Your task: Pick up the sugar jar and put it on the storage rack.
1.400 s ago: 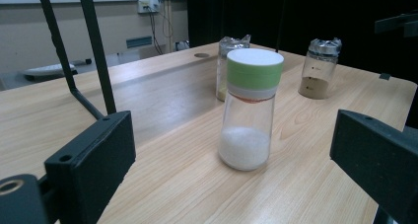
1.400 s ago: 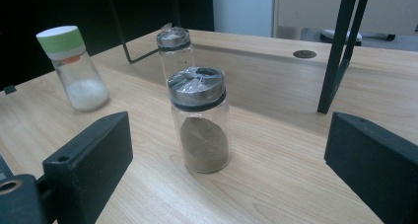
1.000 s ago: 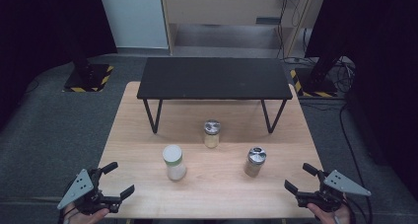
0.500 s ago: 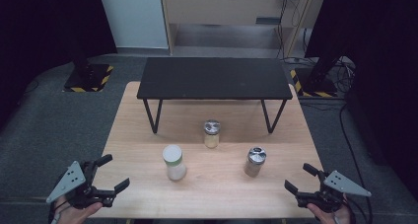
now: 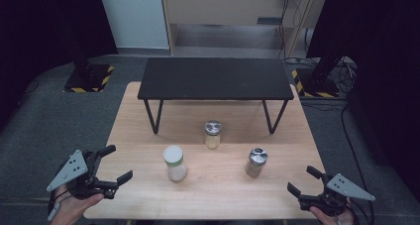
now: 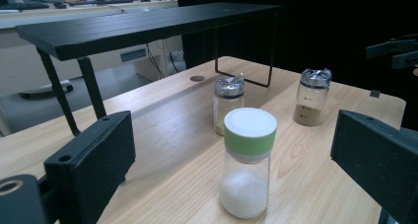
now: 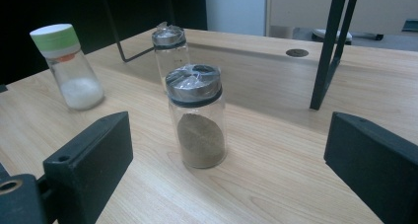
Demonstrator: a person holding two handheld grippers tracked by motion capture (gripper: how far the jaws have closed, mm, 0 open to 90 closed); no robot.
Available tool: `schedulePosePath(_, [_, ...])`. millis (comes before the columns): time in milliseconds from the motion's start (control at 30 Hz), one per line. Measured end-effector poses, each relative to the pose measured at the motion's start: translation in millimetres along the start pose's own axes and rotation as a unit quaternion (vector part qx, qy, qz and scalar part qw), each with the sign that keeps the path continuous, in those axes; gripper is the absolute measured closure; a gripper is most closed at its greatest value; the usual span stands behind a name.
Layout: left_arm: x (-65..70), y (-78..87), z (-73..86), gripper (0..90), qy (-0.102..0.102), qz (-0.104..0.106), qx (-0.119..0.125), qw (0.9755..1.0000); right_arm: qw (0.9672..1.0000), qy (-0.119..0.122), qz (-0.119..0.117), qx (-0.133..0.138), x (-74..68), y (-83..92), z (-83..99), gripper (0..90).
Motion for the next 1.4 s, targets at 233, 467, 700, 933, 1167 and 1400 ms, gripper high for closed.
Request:
schedulePosePath(233, [-0.5, -8.6, -14.3, 1.6, 0.0, 0.008, -0.01, 0.9999, 1.0, -0.001, 0.004, -0.001, -1.4, 2.7, 0.9, 5.0])
schedulePosePath(467, [1.1, -20.9, -25.1, 1.6, 0.0, 0.009, -0.023, 0.9997, 1.0, -0.001, 0.005, 0.001, -2.1, 3.7, 1.1, 5.1])
schedulePosePath(700, [2.3, -36.6, -34.2, 1.5, -0.002, 0.009, -0.04, 0.9991, 1.0, -0.002, 0.005, 0.001, -1.9, 3.8, 1.1, 5.1])
schedulePosePath(933, [3.3, -54.1, -38.8, 1.2, -0.005, 0.02, -0.061, 0.9979, 1.0, -0.001, 0.005, 0.002, -2.0, 4.0, 0.9, 5.1])
schedulePosePath(1167, [1.2, -68.5, -41.2, 0.7, -0.002, 0.031, -0.077, 0.9965, 1.0, 0.0, 0.004, 0.003, -2.1, 4.1, 0.9, 5.1])
schedulePosePath(1400, [-1.0, -82.8, -39.6, 0.6, 0.002, 0.031, -0.096, 0.9949, 1.0, 0.0, 0.006, 0.005, -2.5, 4.6, 0.9, 5.1])
Point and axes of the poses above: each handheld gripper's, and its own axes: y roughly backward along the jaws, z roughly out of its underside, x roughly to its right, the point moved 4 cm from there along -y, roughly forward along the jaws, and after that the axes turned 14 degrees about y, right-handed, at the moved point
